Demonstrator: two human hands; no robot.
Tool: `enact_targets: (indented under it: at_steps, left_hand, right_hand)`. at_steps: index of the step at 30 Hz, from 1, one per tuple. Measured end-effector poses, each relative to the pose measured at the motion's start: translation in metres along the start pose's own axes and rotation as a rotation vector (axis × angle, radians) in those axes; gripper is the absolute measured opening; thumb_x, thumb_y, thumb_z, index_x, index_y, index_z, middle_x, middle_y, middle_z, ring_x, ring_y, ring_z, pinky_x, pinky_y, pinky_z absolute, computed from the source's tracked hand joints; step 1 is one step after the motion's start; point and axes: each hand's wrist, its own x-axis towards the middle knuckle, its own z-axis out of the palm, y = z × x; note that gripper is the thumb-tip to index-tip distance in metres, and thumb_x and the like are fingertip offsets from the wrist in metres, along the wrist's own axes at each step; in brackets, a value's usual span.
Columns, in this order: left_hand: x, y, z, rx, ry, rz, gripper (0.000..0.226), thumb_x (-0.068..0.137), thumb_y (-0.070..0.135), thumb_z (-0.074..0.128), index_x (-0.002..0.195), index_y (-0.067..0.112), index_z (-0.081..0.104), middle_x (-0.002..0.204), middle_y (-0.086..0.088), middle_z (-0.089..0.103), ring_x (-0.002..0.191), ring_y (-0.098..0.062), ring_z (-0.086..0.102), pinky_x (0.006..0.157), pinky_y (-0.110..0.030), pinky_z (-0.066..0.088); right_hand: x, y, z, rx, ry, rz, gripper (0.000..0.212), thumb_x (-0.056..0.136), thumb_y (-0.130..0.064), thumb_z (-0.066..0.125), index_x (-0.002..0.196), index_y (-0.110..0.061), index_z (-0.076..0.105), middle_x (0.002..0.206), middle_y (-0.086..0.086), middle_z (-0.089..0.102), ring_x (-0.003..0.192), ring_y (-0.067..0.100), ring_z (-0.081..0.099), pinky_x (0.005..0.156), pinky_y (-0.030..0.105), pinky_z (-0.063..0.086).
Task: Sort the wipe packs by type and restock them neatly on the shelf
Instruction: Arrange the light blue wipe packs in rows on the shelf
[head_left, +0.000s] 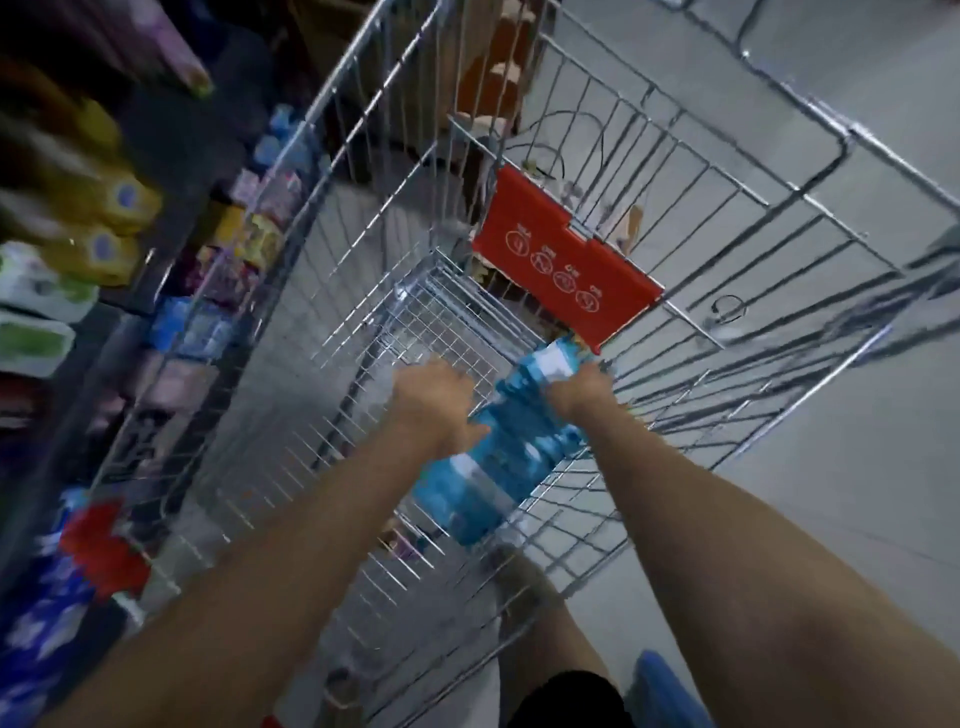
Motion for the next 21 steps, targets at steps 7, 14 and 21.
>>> enact_targets:
  at_steps: [7, 14, 21]
  left_hand:
    - [0.092, 0.018, 0.036, -0.212, -0.056, -0.084, 0.047, 0.093, 0.034, 0.051, 0.136, 0.015, 0.043, 0.138, -0.007, 0.05, 0.124, -0.028, 0.049, 0.1, -0.039, 0.038]
    - [0.128, 0.025, 0.057, -0.594, -0.058, -0.228, 0.06, 0.094, 0.033, 0.054, 0.147, 0.017, 0.029, 0.141, -0.008, 0.048, 0.124, -0.029, 0.049, 0.099, -0.04, 0.042]
    - [0.151, 0.05, 0.045, -0.539, 0.209, 0.054, 0.024, 0.096, 0.023, 0.05, 0.113, 0.009, 0.061, 0.113, -0.013, 0.061, 0.104, -0.032, 0.058, 0.086, -0.043, 0.048]
  right_hand:
    - [0.063, 0.004, 0.042, 0.171, 0.093, 0.119, 0.095, 0.084, -0.05, 0.064, 0.15, -0.004, 0.013, 0.154, 0.012, 0.021, 0.143, 0.027, 0.017, 0.111, 0.041, 0.027]
    - [0.09, 0.015, 0.049, 0.028, 0.174, 0.098, 0.044, 0.095, -0.017, 0.051, 0.136, -0.01, 0.037, 0.136, 0.012, 0.048, 0.126, 0.029, 0.047, 0.097, 0.039, 0.04]
    - [0.077, 0.003, 0.086, 0.024, -0.304, -0.169, 0.037, 0.093, -0.02, 0.055, 0.127, -0.007, 0.056, 0.127, 0.016, 0.058, 0.116, 0.034, 0.057, 0.087, 0.041, 0.049]
